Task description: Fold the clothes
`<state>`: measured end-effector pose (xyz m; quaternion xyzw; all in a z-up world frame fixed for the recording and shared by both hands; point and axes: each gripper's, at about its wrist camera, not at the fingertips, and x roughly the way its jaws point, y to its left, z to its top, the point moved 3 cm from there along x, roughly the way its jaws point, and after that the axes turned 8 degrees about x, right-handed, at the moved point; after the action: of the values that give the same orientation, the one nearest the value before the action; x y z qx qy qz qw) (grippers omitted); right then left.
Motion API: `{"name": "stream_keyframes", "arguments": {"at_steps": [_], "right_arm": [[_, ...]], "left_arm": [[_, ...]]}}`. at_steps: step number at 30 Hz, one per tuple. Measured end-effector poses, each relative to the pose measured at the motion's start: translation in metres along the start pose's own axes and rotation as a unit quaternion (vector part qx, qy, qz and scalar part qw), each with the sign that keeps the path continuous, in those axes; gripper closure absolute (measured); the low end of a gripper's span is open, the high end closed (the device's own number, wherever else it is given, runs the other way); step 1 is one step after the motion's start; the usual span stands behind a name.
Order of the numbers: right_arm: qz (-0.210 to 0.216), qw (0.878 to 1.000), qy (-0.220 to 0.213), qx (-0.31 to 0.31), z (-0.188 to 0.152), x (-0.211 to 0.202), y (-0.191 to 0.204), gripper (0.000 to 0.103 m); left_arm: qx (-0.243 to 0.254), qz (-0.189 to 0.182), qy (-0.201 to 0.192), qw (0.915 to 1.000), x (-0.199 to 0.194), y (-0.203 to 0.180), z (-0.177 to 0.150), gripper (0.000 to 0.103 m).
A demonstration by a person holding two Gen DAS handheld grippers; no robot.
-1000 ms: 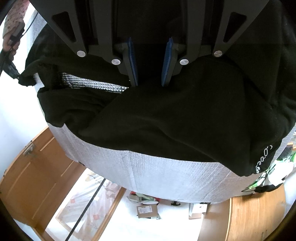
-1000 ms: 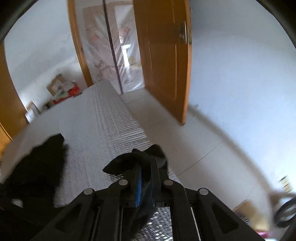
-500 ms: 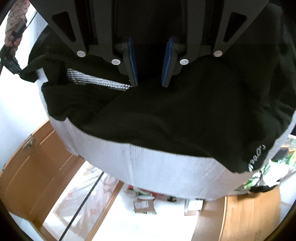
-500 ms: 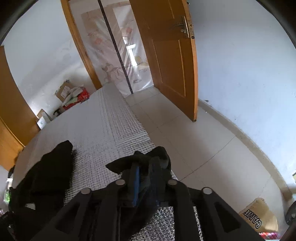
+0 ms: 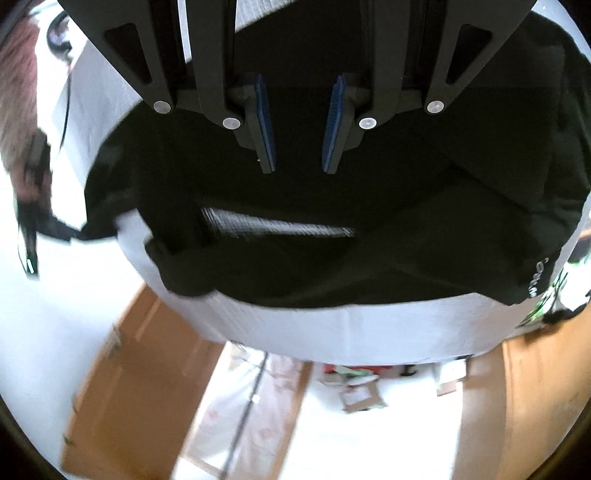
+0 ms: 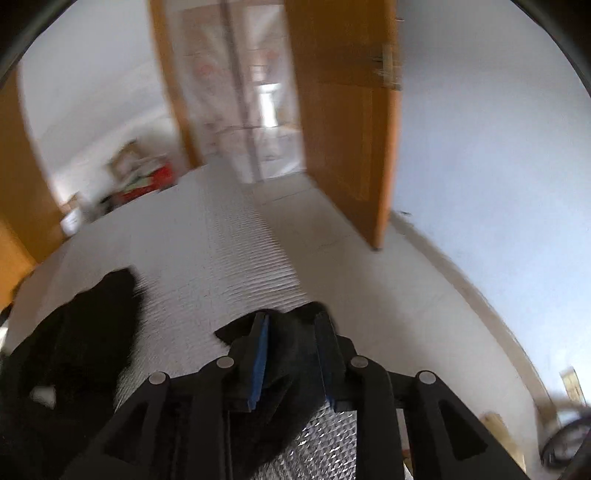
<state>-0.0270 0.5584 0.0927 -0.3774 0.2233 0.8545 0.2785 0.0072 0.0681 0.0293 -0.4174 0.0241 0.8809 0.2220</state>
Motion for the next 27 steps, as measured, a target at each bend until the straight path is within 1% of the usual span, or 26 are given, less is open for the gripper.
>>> {"name": "stream_keyframes", "arguments": {"at_steps": [1,2,3,4,8,9,11,12,15,21,27], "right_arm": [[-0.014,1.0,0.011,0.022,0.003,0.004,-0.004,0.077],[-0.004,0.999,0.022,0.043,0.005,0.007,-0.007,0.075],[0.005,0.997,0.033,0.064,0.007,0.01,-0.011,0.075],[0.017,0.997,0.034,0.072,0.008,0.01,-0.013,0.075],[0.074,0.996,-0.014,0.056,0.011,-0.011,-0.015,0.075],[0.086,0.994,-0.019,0.06,0.012,-0.014,-0.019,0.075],[0.097,0.993,-0.009,0.07,0.014,-0.015,-0.028,0.075],[0.1,0.992,-0.003,0.075,0.013,-0.016,-0.032,0.075],[0.089,0.993,0.008,0.075,0.004,-0.014,-0.045,0.075],[0.085,0.992,0.057,0.08,-0.03,0.01,-0.064,0.077],[0.122,0.985,0.081,0.089,-0.038,0.027,-0.065,0.077]], "left_arm": [[0.006,-0.004,0.007,1.0,0.002,-0.004,-0.004,0.076],[0.01,-0.006,0.013,0.9998,0.004,-0.008,-0.008,0.076],[0.014,-0.008,0.02,0.9997,0.007,-0.011,-0.012,0.076],[0.018,-0.009,0.027,0.9994,0.009,-0.014,-0.016,0.076],[0.013,-0.011,0.043,0.9989,0.016,-0.012,-0.023,0.076],[0.006,-0.013,0.046,0.9988,0.018,-0.011,-0.024,0.076],[0.001,-0.015,0.048,0.9987,0.019,-0.009,-0.025,0.076],[0.001,-0.015,0.048,0.9988,0.019,-0.009,-0.026,0.076],[0.006,-0.019,0.051,0.9985,0.018,-0.013,-0.029,0.076],[0.004,-0.019,0.055,0.9983,0.022,-0.015,-0.033,0.076],[0.005,-0.011,0.058,0.9982,0.023,-0.016,-0.035,0.076]]}}
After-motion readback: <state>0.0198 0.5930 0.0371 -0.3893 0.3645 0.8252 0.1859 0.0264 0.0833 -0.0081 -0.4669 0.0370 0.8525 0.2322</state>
